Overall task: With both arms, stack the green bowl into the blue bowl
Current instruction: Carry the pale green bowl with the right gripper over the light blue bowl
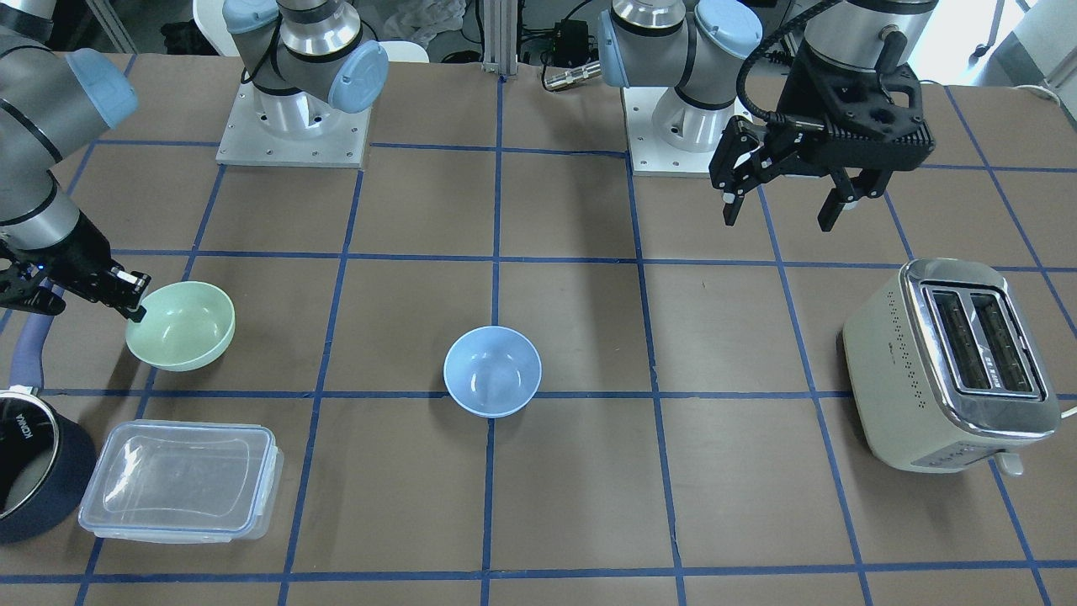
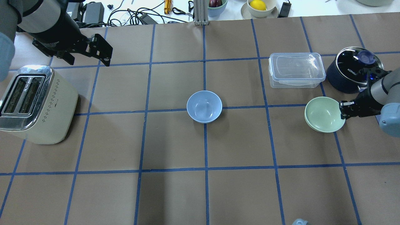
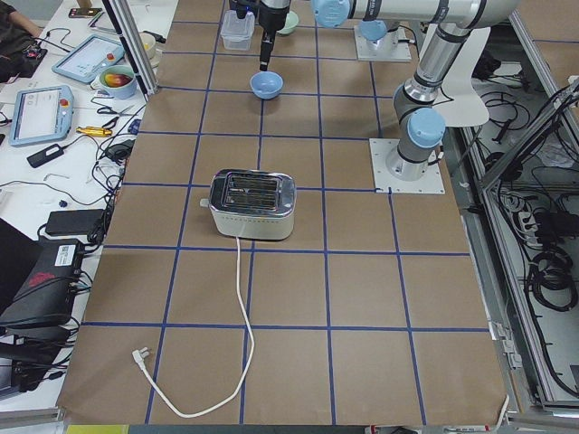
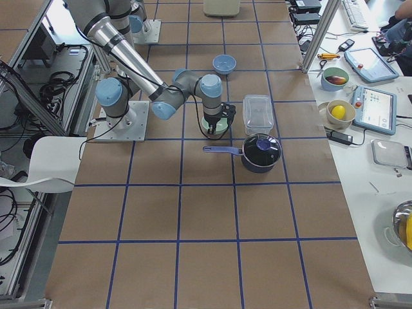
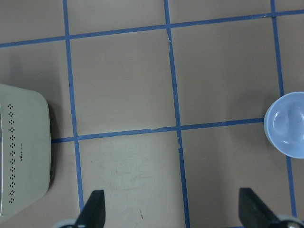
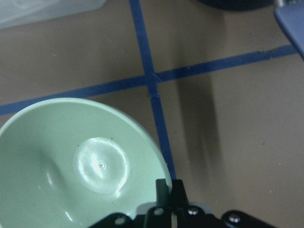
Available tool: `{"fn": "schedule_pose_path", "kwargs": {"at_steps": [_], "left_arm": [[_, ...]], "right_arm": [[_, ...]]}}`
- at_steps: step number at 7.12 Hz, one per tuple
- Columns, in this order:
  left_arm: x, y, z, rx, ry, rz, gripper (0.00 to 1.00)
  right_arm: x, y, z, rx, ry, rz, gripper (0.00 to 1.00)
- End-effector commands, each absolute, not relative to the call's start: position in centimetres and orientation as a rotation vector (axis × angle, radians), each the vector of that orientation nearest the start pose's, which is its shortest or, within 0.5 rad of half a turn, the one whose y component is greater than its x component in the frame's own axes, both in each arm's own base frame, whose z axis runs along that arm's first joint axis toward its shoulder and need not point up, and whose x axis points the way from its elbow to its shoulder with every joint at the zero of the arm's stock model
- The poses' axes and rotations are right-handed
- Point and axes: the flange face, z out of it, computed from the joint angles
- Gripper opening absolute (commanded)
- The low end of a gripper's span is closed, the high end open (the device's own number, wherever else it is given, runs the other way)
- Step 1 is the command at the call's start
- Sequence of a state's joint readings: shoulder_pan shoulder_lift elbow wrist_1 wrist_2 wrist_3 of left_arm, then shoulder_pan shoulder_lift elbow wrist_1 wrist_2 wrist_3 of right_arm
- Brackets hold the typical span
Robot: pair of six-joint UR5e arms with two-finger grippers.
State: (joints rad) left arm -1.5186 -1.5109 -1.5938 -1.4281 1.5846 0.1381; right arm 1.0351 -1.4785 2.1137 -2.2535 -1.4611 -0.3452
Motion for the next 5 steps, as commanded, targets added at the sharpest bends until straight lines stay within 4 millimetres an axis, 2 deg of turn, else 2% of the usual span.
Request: {"fn": "schedule_pose_path", "kwargs": {"at_steps": [1, 2, 3, 5], "left_arm": [[-10.7, -48.9, 52.1, 0.131, 3.096, -0.276, 1.00], [-10.7, -48.9, 52.1, 0.131, 3.096, -0.276, 1.00], [-10.7, -48.9, 52.1, 0.131, 3.096, -0.276, 1.00], [-10.7, -48.9, 52.1, 0.131, 3.096, -0.276, 1.00]], "right_arm": [[-2.0, -50.5, 30.7, 0.156, 2.959, -0.096, 0.00], [3.4, -51.4, 32.0, 0.144, 2.935, -0.079, 0.00], [9.1, -51.4, 32.1, 0.167, 2.885, -0.067, 0.00], [17.9, -50.0, 31.4, 0.126, 2.863, -0.011, 0.00]]}}
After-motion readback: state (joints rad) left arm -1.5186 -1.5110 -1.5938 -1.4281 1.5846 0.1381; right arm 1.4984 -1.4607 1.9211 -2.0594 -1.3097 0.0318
